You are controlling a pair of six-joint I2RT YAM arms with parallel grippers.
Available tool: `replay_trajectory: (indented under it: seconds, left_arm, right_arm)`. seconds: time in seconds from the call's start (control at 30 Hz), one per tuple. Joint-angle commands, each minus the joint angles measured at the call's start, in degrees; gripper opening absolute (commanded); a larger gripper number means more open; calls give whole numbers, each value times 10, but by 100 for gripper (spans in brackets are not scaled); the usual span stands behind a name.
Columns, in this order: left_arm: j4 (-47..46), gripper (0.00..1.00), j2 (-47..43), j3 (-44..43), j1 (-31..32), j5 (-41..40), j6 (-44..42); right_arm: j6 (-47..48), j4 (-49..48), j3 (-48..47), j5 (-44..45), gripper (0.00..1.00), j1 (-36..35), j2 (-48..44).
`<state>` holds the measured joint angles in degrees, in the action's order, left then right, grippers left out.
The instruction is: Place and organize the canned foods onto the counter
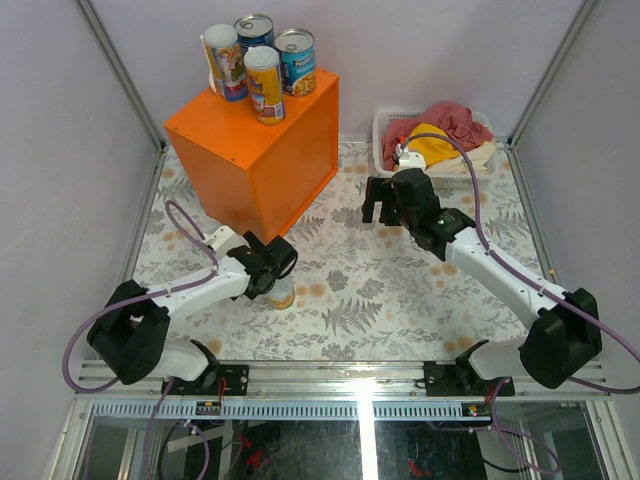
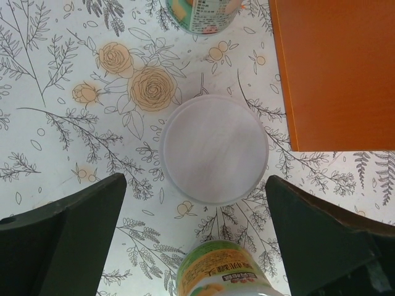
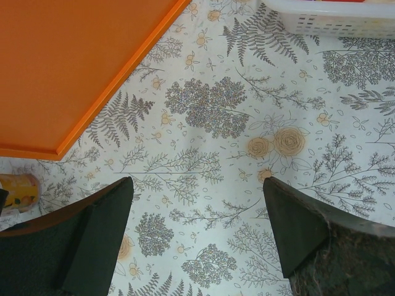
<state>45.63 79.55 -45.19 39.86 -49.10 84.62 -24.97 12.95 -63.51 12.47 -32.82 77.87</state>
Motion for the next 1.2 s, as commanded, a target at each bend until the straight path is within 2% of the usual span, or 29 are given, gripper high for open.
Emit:
replay_trajectory:
  seconds: [0.0,0.3,0.37,0.57,0.73,0.83,0.93,1.07,1.17]
  left_arm:
    - [-29,95,4,9,-14,-22,-27]
    - [-80,93,13,22,-34,-5,-77]
    - [-92,89,15,24,-37,-2,-89]
    - [-128,63,9,36,-43,11,-117]
    - [-128,53,6,44,-43,19,-117]
    - [-128,43,-6,51,-43,24,-116]
    - [-128,29,-24,59,-43,28,-119]
    - [-123,3,-52,67,-43,31,-126]
    - [-121,0,-72,66,-42,30,-140]
  right_arm:
    - [11,-24,-30,-6,93,-4,1]
    - [12,-25,-32,-7,93,-4,4]
    - [12,-26,-31,-7,93,-4,4]
    - [12,-27,-28,-6,93,-4,4]
    - [13,-27,-24,-5,93,-4,1]
    - [12,-27,-22,-5,93,-4,0]
    - [10,-28,-21,-5,93,-4,-1]
    - [10,-30,-21,-5,93,-4,-2]
    - [7,-31,-18,-6,93,-5,-2]
